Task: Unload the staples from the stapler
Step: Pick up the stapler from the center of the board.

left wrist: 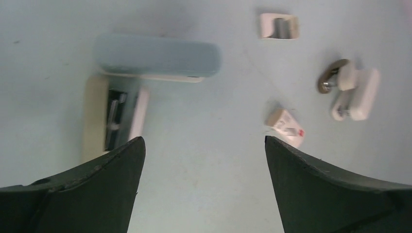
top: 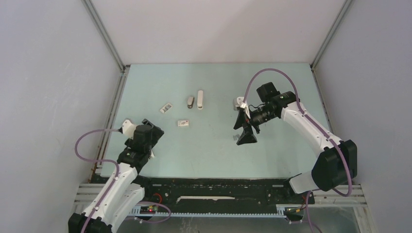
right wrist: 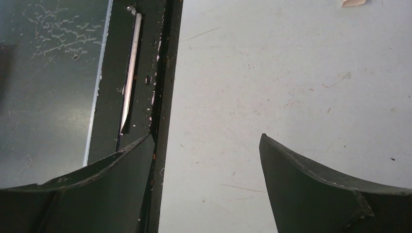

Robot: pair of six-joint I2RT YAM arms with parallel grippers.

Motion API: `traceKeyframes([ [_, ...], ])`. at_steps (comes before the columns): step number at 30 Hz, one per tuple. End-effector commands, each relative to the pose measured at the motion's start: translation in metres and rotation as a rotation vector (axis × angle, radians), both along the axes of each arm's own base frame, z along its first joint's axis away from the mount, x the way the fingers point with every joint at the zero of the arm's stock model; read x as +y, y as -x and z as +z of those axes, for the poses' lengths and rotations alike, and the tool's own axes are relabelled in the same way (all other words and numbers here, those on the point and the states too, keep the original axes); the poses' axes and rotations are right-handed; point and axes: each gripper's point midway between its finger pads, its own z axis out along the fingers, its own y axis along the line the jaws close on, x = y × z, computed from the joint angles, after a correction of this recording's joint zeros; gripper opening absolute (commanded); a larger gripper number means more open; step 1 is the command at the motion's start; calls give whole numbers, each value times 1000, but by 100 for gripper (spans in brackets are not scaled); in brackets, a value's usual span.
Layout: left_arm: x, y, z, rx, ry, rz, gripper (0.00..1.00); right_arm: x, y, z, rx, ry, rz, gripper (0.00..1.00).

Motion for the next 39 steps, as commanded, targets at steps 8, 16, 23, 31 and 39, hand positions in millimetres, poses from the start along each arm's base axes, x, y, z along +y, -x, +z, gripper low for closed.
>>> traceKeyframes([
  [8, 35, 8, 8, 90, -115, 168, 78, 2, 7, 11, -28, -38, 24, 89],
  [16, 32, 6, -28, 333, -192, 128, 57, 2, 9, 13, -35, -40, 25, 89],
  [23, 28, 2, -44, 358, -187, 102, 53, 2, 8, 12, -34, -37, 25, 89],
  [31, 29, -1, -54, 382, -170, 84, 43, 2, 8, 13, -36, -39, 23, 89],
  [39, 30, 3, -61, 405, -160, 88, 45, 2, 8, 14, -39, -41, 22, 89],
])
